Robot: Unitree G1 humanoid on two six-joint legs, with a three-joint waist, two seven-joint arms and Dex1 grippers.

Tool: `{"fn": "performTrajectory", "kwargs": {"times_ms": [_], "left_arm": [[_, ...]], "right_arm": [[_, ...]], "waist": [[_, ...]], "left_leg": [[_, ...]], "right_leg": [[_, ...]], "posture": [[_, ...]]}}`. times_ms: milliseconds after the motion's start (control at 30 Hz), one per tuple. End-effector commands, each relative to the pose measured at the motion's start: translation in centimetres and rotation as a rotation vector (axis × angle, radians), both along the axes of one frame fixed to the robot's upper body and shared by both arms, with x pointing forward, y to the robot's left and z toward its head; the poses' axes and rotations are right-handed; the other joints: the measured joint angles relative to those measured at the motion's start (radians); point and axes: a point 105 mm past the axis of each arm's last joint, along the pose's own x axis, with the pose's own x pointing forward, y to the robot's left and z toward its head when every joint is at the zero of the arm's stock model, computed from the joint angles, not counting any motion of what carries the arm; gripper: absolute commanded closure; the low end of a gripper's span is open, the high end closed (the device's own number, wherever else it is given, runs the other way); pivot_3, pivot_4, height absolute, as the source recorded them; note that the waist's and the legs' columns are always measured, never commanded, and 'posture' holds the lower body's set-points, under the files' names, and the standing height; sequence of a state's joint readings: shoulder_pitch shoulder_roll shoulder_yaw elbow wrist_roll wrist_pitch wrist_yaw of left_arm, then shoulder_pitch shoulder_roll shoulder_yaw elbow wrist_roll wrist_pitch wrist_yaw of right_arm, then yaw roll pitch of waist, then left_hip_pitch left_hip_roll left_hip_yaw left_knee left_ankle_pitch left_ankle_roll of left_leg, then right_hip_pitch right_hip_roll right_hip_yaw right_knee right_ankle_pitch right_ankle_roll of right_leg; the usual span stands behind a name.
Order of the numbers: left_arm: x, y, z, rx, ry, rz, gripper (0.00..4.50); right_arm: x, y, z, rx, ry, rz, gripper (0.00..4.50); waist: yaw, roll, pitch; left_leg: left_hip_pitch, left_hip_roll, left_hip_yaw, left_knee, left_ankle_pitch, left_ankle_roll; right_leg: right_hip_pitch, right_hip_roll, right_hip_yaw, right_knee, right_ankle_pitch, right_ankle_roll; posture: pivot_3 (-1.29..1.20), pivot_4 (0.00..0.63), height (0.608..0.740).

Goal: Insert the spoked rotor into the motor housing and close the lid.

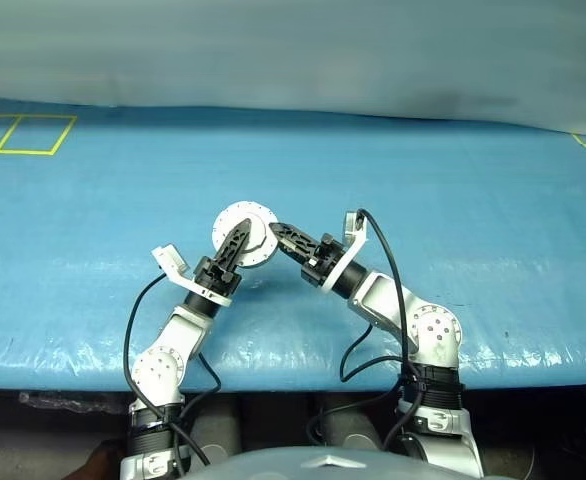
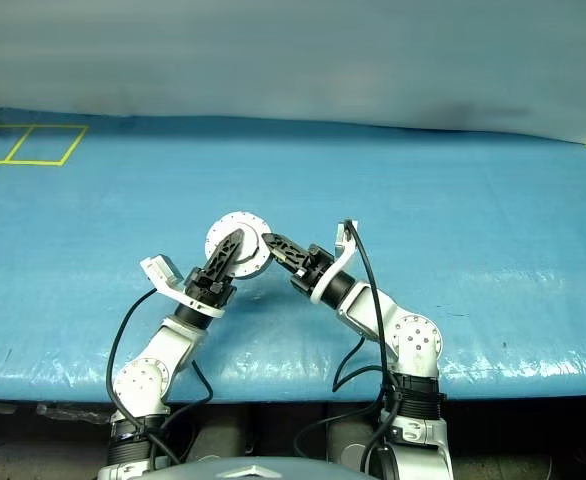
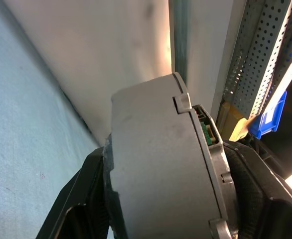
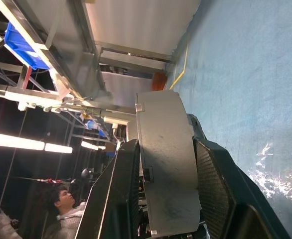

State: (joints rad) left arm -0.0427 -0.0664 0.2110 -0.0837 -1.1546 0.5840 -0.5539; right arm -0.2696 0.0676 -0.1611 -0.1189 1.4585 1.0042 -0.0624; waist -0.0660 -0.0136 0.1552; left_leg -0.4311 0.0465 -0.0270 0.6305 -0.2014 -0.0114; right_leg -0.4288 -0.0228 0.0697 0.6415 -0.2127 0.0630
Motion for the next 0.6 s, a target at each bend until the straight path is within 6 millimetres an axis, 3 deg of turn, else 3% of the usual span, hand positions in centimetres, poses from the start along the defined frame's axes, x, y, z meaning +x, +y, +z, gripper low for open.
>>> {"fn": "performTrajectory", "kwargs": {"times_ms": [33, 200, 400, 600], "left_arm": [[0.2, -0.3, 0.3, 0.014, -0.006, 0.003, 1.67], [1.0, 0.3, -0.7, 0.059, 0.043, 0.075, 1.67], [2.2, 1.5, -0.9, 0.1, 0.067, 0.186, 1.67], [4.7, 8.4, 0.2, 0.11, 0.114, 0.614, 1.67]], "right_arm": [[-0.1, 0.4, 2.2, 0.009, -0.114, 0.002, 2.81], [0.4, -0.1, 1.9, -0.058, -0.141, -0.064, 1.3], [1.7, -1.6, 1.3, -0.132, -0.156, -0.171, 1.3], [2.5, -3.3, -0.5, -0.342, -0.189, -0.241, 1.3]], "waist": [[0.0, 0.0, 0.0], [0.0, 0.0, 0.0], [0.0, 0.0, 0.0], [0.005, -0.001, 0.0]], "left_leg": [[0.0, 0.0, 0.0, 0.0, 0.0, 0.0], [0.0, 0.0, 0.0, 0.0, 0.0, 0.0], [0.0, 0.0, 0.0, 0.001, 0.0, 0.0], [0.0, 0.0, 0.0, 0.001, 0.0, 0.0]], "right_leg": [[0.0, 0.0, 0.0, 0.0, 0.0, 0.0], [0.0, 0.0, 0.0, 0.0, 0.0, 0.0], [0.0, 0.0, 0.0, 0.0, 0.0, 0.0], [0.0, 0.0, 0.0, 0.0, 0.0, 0.001]], "posture": [[0.0, 0.15, 0.74], [0.0, 0.15, 0.74], [0.0, 0.15, 0.74], [0.0, 0.15, 0.74]]}}
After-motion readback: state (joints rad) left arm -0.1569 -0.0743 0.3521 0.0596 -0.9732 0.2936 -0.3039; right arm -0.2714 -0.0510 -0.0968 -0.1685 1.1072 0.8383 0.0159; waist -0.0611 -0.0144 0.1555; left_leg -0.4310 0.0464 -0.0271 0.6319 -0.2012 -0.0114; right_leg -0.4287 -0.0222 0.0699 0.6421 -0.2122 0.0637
